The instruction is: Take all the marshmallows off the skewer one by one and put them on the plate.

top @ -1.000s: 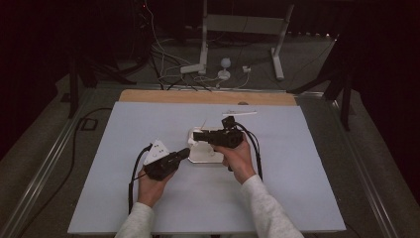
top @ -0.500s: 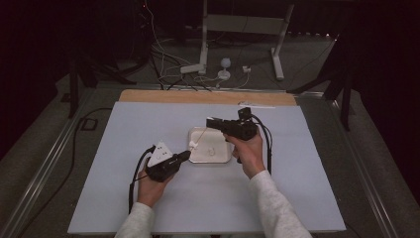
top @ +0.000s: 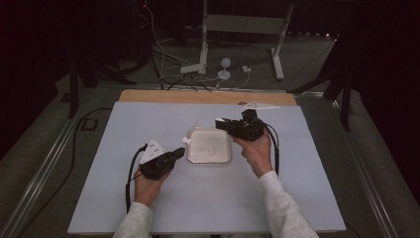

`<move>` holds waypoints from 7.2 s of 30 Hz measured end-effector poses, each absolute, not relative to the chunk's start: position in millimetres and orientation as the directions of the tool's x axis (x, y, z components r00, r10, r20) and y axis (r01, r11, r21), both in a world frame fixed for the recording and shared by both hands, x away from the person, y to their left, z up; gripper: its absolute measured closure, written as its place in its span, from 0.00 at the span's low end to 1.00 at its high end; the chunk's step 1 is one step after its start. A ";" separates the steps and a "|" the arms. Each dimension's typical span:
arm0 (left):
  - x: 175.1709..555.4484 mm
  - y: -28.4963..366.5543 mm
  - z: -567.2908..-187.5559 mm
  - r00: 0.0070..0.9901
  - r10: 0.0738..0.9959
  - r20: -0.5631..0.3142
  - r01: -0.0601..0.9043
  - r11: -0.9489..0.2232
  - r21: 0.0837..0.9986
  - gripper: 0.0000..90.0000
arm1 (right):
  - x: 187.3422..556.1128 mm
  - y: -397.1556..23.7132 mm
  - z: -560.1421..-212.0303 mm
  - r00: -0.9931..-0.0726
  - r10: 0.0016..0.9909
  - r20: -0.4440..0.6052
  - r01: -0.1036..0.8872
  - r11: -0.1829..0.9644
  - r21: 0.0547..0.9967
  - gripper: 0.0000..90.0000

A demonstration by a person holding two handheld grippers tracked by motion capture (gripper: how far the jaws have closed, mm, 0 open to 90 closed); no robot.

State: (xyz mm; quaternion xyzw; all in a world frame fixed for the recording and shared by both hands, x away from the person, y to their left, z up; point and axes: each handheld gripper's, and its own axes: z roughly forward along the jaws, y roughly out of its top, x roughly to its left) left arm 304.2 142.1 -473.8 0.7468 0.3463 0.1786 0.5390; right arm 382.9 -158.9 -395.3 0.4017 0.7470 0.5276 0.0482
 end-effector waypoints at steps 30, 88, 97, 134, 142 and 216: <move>304.5 142.7 -472.3 0.686 0.711 -0.153 0.339 -0.126 0.932 1.00 | 398.7 -133.9 -461.3 -0.597 0.719 0.356 0.662 0.192 0.724 0.80; 303.2 127.0 -473.6 0.717 0.681 -0.150 0.326 -0.137 0.935 1.00 | 373.1 -91.1 -443.1 -0.728 0.437 0.529 0.644 0.170 0.746 0.84; 302.7 125.8 -473.4 0.718 0.681 -0.142 0.323 -0.146 0.935 1.00 | 371.4 -93.2 -441.8 -0.726 0.448 0.522 0.640 0.162 0.751 0.86; 298.0 123.6 -478.3 0.725 0.689 -0.012 0.280 -0.279 0.919 1.00 | 377.3 -118.7 -393.4 -0.733 0.505 0.456 0.579 0.109 0.808 0.86; 300.5 133.1 -481.2 0.697 0.716 -0.044 0.309 -0.245 0.919 1.00 | 381.0 -141.5 -364.8 -0.726 0.525 0.444 0.548 0.052 0.835 0.87; 326.5 124.8 -444.5 0.691 0.683 -0.237 0.389 -0.076 0.918 1.00 | 329.5 -198.8 -450.9 -0.697 0.678 0.233 0.484 0.205 0.851 0.00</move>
